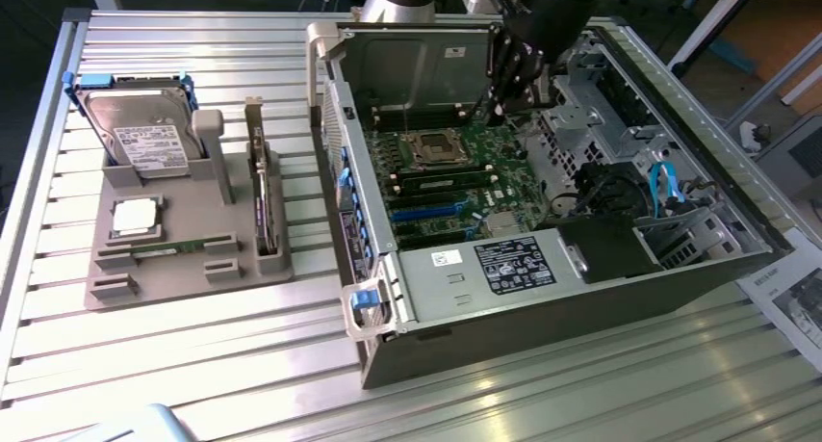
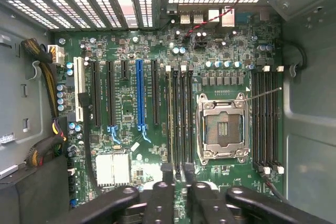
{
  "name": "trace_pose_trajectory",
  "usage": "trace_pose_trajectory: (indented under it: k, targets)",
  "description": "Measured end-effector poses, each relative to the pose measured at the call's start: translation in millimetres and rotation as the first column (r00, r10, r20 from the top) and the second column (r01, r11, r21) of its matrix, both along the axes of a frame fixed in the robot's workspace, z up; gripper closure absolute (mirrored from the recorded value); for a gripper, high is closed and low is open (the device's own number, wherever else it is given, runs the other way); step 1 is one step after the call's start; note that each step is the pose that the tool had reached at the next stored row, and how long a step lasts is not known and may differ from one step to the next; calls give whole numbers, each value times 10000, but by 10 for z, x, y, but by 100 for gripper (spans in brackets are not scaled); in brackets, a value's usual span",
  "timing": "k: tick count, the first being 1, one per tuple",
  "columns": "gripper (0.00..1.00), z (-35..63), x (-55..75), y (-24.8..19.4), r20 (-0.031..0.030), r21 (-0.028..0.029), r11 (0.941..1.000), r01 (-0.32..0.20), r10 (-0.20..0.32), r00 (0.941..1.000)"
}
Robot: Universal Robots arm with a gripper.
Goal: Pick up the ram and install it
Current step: 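Press down the ram until it locks into place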
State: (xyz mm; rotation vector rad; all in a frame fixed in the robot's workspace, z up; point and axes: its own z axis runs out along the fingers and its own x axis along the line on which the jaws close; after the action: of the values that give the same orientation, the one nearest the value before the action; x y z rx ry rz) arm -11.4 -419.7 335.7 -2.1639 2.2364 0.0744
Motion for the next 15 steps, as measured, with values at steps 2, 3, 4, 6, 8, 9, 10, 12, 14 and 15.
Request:
trace_pose_trajectory:
  k: [2,3,4,6,8,9,10,12,14,15]
  targets:
    - [90,0,0,0,0,0,10000,0,0,10000]
    - [90,0,0,0,0,-1,10000,0,0,10000]
    - [90,0,0,0,0,0,10000,-1,1,10000]
    - [90,0,1,0,-1,0,10000,0,0,10000]
    - [90,1,69,-1,-6,12,10000,-1,1,10000]
    - [90,0,147,-4,-31,21,10000,1,-1,10000]
    - [90,0,230,-7,-63,27,10000,0,0,10000]
    - [90,0,351,-10,-116,27,10000,-1,1,9999]
    - [90,0,417,-13,-144,27,10000,1,0,9999]
    - [90,0,452,-14,-157,27,10000,-1,1,9999]
